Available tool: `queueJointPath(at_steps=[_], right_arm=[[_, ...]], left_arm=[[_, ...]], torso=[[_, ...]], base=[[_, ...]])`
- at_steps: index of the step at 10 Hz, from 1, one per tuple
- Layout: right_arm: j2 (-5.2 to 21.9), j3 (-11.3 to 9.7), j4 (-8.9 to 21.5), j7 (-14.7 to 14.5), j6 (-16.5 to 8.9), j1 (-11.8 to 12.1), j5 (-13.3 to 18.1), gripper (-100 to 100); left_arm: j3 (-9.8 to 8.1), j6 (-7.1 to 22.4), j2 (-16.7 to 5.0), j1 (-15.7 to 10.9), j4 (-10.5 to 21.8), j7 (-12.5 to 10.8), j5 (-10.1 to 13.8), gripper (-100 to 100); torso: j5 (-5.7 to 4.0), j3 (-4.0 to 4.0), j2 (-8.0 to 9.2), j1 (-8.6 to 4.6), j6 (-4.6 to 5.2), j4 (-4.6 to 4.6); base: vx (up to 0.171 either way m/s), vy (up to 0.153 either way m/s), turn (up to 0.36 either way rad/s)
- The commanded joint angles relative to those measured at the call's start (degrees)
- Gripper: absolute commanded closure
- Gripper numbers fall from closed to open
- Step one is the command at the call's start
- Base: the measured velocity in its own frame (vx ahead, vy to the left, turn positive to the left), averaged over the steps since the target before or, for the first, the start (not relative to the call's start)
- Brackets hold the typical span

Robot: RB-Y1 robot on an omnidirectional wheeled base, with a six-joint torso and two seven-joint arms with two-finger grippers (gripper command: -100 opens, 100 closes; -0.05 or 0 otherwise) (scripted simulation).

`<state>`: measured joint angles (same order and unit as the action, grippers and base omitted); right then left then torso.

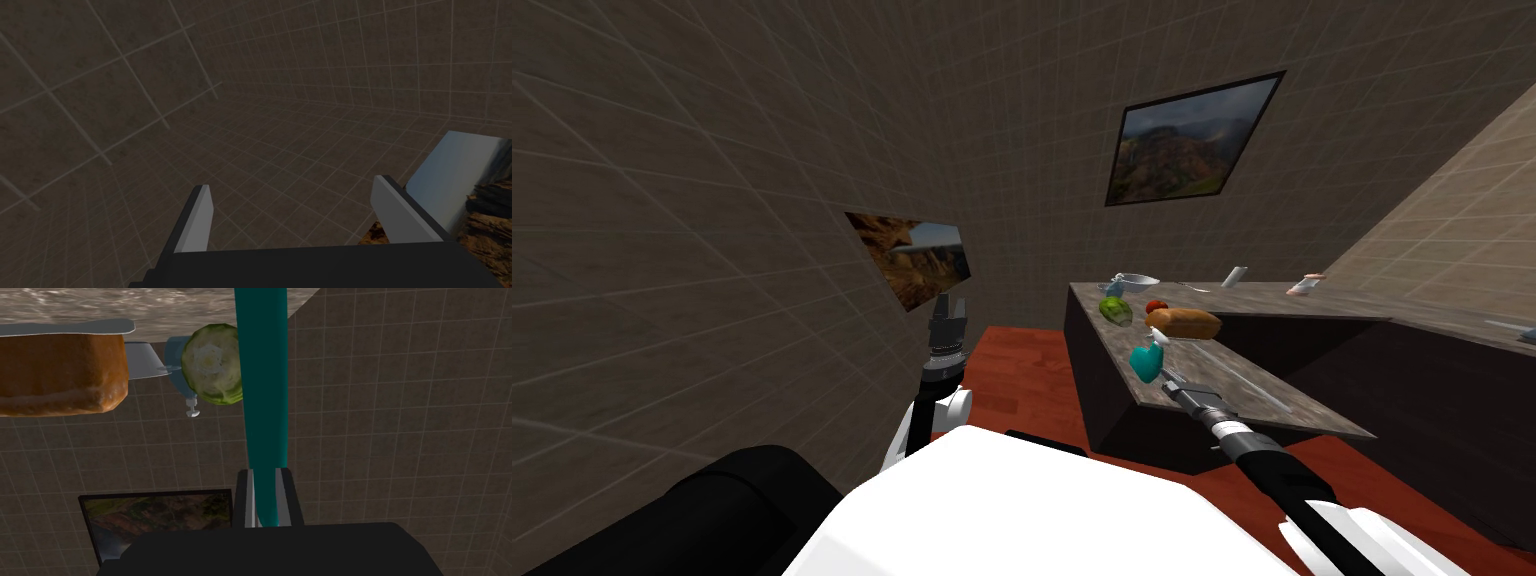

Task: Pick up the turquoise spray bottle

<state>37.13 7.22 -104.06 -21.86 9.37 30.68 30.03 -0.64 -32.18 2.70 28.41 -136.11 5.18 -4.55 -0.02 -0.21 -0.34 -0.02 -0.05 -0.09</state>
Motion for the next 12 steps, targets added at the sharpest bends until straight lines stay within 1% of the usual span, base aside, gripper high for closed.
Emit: queueJointPath(at_steps=[1, 2, 3, 4, 5, 6, 8, 9, 10, 11, 12], right_arm=[[0.0, 0.0, 0.0, 0.0, 0.0, 0.0, 0.0, -100], [0.0, 0.01, 0.12, -0.03, 0.06, -0.02, 0.0, 0], [0.64, -2.24, 2.97, -0.19, 1.74, -2.89, -0.78, -100], [0.64, -2.24, 4.38, -0.19, 1.74, -4.62, -0.78, -100], [0.64, -2.24, 5.52, -0.19, 1.74, -5.32, -0.78, -100], [1.27, -4.49, 7.11, -0.34, 3.42, -7.35, -1.57, -100], [1.27, -4.49, 10.23, -0.34, 3.42, -10.62, -1.57, -100], [1.27, -4.49, 11.44, -0.34, 3.42, -10.62, -1.57, -100], [1.9, -6.74, 13.51, -0.5, 5.11, -13.18, -2.35, -100], [1.9, -6.74, 15.12, -0.5, 5.11, -15.01, -2.35, -100], [1.9, -6.74, 16.75, -0.5, 5.11, -15.91, -2.35, -100]], left_arm=[[0.0, 0.0, 0.0, 0.0, 0.0, 0.0, 0.0, 0], [0.0, 0.0, 0.0, 0.0, 0.0, 0.0, 0.0, 0], [0.0, 0.0, 0.0, 0.0, 0.0, 0.0, 0.0, 0], [0.0, 0.0, 0.0, 0.0, 0.0, 0.0, 0.0, 0], [0.0, 0.0, 0.0, -0.01, 0.0, 0.0, 0.0, 0], [0.0, 0.0, 0.0, -0.01, 0.0, 0.0, 0.0, 0], [0.0, 0.0, 0.0, -0.01, 0.0, 0.0, 0.0, 0], [0.0, 0.0, 0.0, -0.01, 0.0, 0.0, 0.0, 0], [0.0, 0.0, 0.0, -0.01, 0.0, 0.0, 0.0, 0], [0.0, 0.0, 0.0, 0.0, 0.0, 0.0, 0.0, 0], [0.0, 0.0, 0.0, -0.01, 0.0, 0.0, 0.0, 0]], torso=[[0.0, 0.0, 0.0, 0.0, 0.0, 0.0], [0.0, 0.04, 0.09, -0.02, 0.0, 0.01], [-0.01, 0.09, 0.16, -0.04, 0.01, 0.03], [0.0, 0.16, 0.29, 0.04, 0.02, 0.06], [0.02, 0.19, 0.33, 0.08, 0.0, 0.07], [0.01, 0.17, 0.29, 0.05, 0.0, 0.07], [0.03, 0.2, 0.35, 0.12, 0.0, 0.08], [0.02, 0.17, 0.3, 0.04, 0.0, 0.07], [0.0, 0.14, 0.24, -0.04, 0.01, 0.05], [0.0, 0.17, 0.3, 0.03, 0.02, 0.06], [0.02, 0.19, 0.34, 0.06, 0.01, 0.08]], base=[[0.026, 0.006, 0.002], [0.0, 0.0, 0.0], [-0.036, 0.028, -0.141], [-0.042, 0.041, -0.081], [-0.02, 0.026, 0.012], [-0.04, 0.039, -0.113], [-0.033, 0.035, -0.037], [-0.002, 0.0, 0.011], [-0.031, 0.024, -0.132], [-0.043, 0.034, -0.079], [-0.022, 0.019, 0.008]])
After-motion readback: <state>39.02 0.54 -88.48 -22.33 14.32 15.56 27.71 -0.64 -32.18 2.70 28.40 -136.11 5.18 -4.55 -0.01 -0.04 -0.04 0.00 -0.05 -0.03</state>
